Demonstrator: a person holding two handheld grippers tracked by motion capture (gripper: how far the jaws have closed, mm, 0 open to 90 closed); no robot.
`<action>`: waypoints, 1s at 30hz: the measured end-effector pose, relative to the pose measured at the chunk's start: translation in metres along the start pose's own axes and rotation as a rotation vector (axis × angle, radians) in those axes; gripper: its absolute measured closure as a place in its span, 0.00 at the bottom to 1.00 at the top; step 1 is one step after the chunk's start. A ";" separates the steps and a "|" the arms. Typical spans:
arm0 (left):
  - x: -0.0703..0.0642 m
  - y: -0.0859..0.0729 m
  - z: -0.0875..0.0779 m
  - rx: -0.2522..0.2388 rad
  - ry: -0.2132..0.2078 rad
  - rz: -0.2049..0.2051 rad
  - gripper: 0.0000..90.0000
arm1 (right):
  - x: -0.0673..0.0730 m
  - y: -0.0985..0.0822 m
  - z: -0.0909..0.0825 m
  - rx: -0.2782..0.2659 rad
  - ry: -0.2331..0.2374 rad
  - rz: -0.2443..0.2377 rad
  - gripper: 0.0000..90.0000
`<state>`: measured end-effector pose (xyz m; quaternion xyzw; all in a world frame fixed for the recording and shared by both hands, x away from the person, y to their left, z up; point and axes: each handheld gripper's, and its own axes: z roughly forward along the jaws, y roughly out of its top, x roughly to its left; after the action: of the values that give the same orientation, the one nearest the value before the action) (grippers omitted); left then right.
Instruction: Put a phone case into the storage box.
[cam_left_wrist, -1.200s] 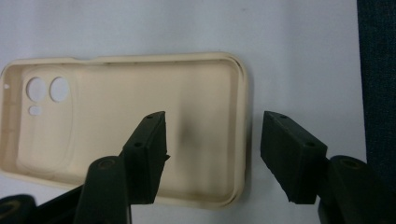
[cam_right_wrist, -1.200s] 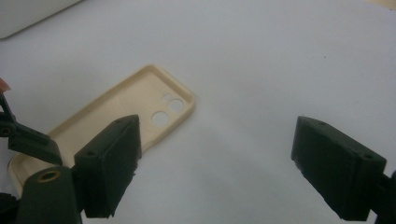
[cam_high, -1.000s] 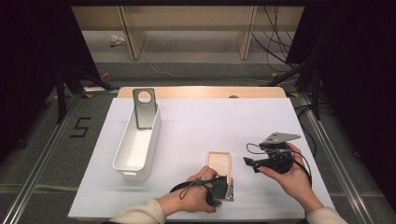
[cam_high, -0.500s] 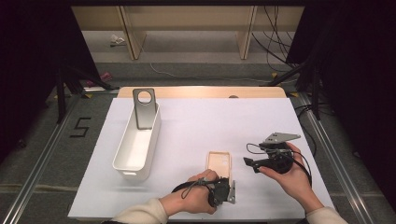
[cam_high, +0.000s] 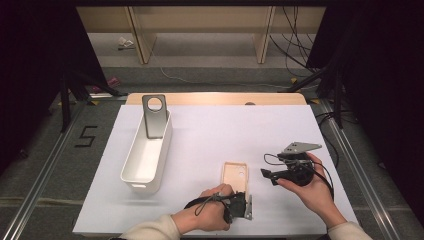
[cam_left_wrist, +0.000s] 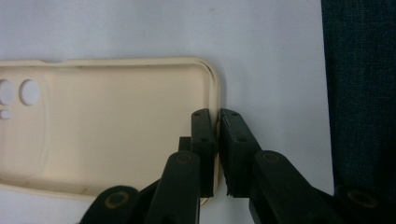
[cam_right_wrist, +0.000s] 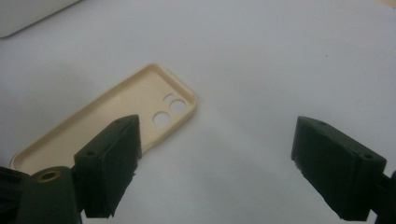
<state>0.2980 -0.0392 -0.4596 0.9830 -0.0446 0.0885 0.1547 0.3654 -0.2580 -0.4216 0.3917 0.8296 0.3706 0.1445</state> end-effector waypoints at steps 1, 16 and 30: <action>0.000 0.000 0.000 0.000 -0.002 -0.001 0.92 | 0.000 0.000 0.000 0.000 0.000 0.000 0.19; 0.001 -0.001 -0.001 -0.006 -0.005 -0.016 0.97 | 0.000 0.000 0.000 -0.001 -0.001 0.002 0.19; 0.001 -0.006 -0.011 -0.009 0.049 0.004 0.97 | 0.003 0.002 0.004 0.014 0.027 0.025 0.21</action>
<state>0.2979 -0.0307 -0.4513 0.9797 -0.0430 0.1129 0.1600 0.3670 -0.2530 -0.4231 0.3979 0.8291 0.3720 0.1258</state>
